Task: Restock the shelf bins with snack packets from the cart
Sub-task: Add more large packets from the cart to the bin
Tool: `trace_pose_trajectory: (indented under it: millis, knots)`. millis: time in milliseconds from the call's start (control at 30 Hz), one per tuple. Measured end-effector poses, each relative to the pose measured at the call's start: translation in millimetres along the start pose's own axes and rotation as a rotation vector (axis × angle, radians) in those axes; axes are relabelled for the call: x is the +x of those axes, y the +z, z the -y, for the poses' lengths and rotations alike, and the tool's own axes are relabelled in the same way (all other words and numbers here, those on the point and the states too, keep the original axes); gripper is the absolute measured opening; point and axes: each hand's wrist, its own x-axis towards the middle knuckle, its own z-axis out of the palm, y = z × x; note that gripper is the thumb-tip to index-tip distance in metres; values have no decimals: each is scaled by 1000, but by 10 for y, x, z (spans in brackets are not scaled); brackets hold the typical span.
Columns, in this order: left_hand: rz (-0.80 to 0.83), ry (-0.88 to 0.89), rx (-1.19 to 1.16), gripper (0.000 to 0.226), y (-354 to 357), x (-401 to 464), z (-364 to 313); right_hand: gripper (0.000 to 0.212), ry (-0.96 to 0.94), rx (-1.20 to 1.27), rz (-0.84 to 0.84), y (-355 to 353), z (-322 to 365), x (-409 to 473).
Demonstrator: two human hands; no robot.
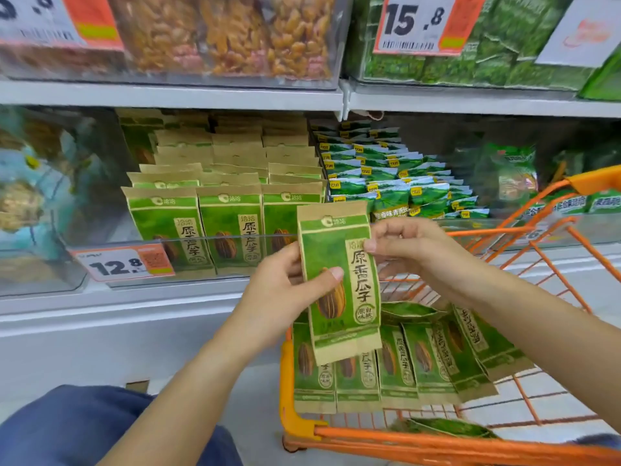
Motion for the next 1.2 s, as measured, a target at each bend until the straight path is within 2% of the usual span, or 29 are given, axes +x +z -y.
trace_pose_trajectory:
  millis: [133, 233, 300, 367, 467, 533, 700, 767, 833, 900, 967, 1200]
  knots:
    - [-128, 36, -43, 22, -285, -101, -170, 13, -105, -65, -62, 254, 64, 181]
    - [-324, 127, -51, 28, -687, -244, -368, 6, -274, -278, -133, 499, 140, 368]
    - [-507, 256, 61, 22, -1043, -330, -489, 7, -394, -493, -174, 652, 183, 513]
    - [-691, 365, 222, 22, -1421, -411, -578, 18, -535, -749, -233, 791, 231, 667]
    - [-873, 443, 588, 14, -1818, -418, -593, 34, -705, -983, -294, 964, 240, 923]
    - [-924, 438, 672, 13, -1950, -345, -582, 42, -698, -1071, -327, 1041, 194, 1078]
    - [-1083, 463, 628, 13, -2175, -269, -625, 47, -693, -1329, -404, 1087, 29, 1301]
    - [-1036, 421, 761, 19, -2142, -253, -515, 45, -716, -1323, -450, 1099, 3, 1325]
    - [-924, 295, 1005, 21, -2029, -144, -341, 43, -744, -1298, -482, 1124, -8, 1342]
    - [-839, 134, 1141, 21, -1942, 57, -196, 40, -779, -1281, -487, 1124, -26, 1355]
    - [-777, -15, 1185, 20, -1939, 298, -128, 40, -794, -1272, -484, 1115, -42, 1358]
    - [-597, -304, 1217, 29, -2330, 1079, -282, 36, -862, -1242, -513, 1097, -84, 1391]
